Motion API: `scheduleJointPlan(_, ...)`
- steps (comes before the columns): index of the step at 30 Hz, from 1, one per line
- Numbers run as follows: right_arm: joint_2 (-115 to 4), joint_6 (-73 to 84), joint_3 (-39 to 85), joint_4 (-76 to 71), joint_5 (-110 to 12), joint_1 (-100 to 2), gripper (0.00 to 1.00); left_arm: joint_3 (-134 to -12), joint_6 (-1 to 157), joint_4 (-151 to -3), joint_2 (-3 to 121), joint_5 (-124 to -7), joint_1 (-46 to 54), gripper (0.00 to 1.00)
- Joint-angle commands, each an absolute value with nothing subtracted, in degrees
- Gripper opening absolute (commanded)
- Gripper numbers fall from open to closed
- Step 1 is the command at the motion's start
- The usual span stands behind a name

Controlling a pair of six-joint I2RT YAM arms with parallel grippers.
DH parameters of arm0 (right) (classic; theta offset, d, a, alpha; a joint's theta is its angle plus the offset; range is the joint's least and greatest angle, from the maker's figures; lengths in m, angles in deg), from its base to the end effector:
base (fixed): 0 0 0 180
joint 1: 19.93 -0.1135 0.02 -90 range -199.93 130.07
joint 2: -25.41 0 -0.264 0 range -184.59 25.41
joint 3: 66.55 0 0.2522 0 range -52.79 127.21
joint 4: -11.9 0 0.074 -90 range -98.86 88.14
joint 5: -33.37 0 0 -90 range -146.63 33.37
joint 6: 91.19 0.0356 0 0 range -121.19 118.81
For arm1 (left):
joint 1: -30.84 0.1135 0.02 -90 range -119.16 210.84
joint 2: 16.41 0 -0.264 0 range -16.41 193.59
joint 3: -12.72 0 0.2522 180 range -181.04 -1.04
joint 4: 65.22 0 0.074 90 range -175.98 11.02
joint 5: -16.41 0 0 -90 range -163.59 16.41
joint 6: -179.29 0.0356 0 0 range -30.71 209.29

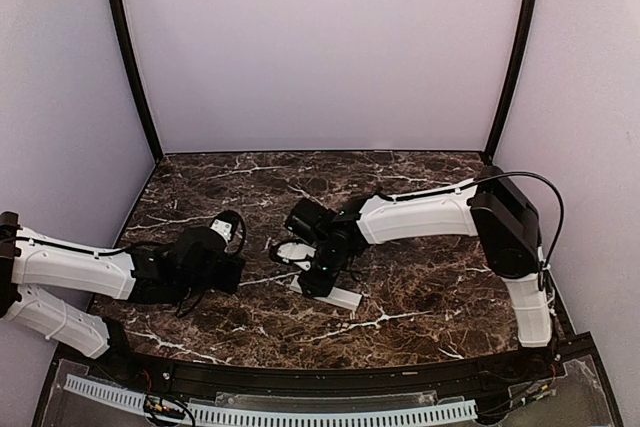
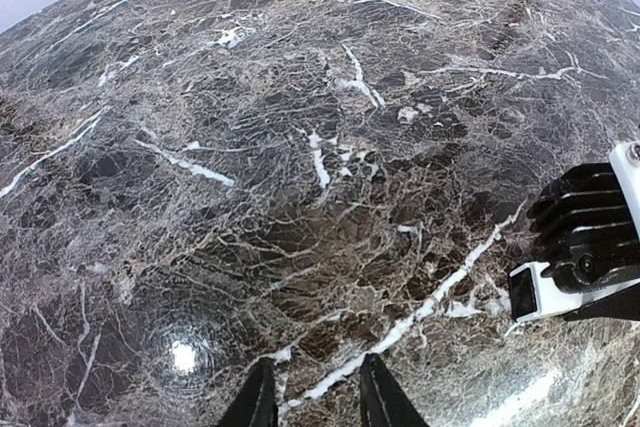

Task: Load the batteries into the remote control
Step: Pick up the remote control from the center of the board, then pass from the right arm to the left

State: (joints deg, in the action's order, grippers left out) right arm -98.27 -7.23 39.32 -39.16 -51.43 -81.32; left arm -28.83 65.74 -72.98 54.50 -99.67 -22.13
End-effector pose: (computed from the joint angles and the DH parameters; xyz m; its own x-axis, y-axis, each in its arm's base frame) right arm 0.2107 0.3931 0.1540 -0.3505 -0.8615 -0.3674 -0.9320 0.3595 0.0461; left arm 0.1558 -0.1805 0.1754 -0.5353 0.1137 -0.8370 0.3186 0.9449 -0.0754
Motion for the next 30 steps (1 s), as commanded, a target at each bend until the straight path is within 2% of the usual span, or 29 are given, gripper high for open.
scheduleJointPlan(1, -96.11, -3.75, 40.82, -37.5, -49.98, -79.78, 0.03, -28.32, 66.52, -72.41, 54.69, -99.61, -21.87, 0.29)
scheduleJointPlan(9, -93.52, 6.84, 39.34, -34.27, -50.59, -75.57, 0.0, -30.31, 66.4, -72.01, 55.55, -96.51, -21.89, 0.29)
scheduleJointPlan(14, -92.51, 13.99, 37.53, -32.33, -50.74, -72.68, 0.0, -35.92, 65.56, -72.77, 58.52, -89.84, -21.92, 0.35)
scheduleJointPlan(16, -91.71, 16.94, 36.79, -31.44, -51.25, -71.52, 0.0, -37.72, 67.38, -71.84, 60.05, -86.92, -21.91, 0.41)
scheduleJointPlan(19, -91.03, 20.34, 36.01, -30.87, -52.95, -70.14, 0.0, -40.11, 71.11, -71.71, 62.57, -86.05, -21.96, 0.56)
scheduleJointPlan(21, -90.68, 22.03, 35.77, -30.73, -54.53, -69.37, 0.0, -42.74, 74.53, -71.84, 64.46, -83.84, -21.98, 0.63)
scheduleJointPlan(24, -89.78, 24.47, 35.04, -28.29, -55.13, -67.86, 0.0, -49.46, 76.26, -73.69, 67.64, -81.65, -21.87, 0.69)
scheduleJointPlan(26, -89.14, 25.41, 35.01, -27.09, -55.32, -66.98, 0.0, -51.96, 74.76, -70.14, 68.68, -79.55, -21.5, 0.75)
scheduleJointPlan(30, -87.67, 26.62, 34.78, -24.97, -56.17, -65.45, 0.0, -54.07, 67.25, -62.89, 72.13, -70.69, -19.58, 0.81)
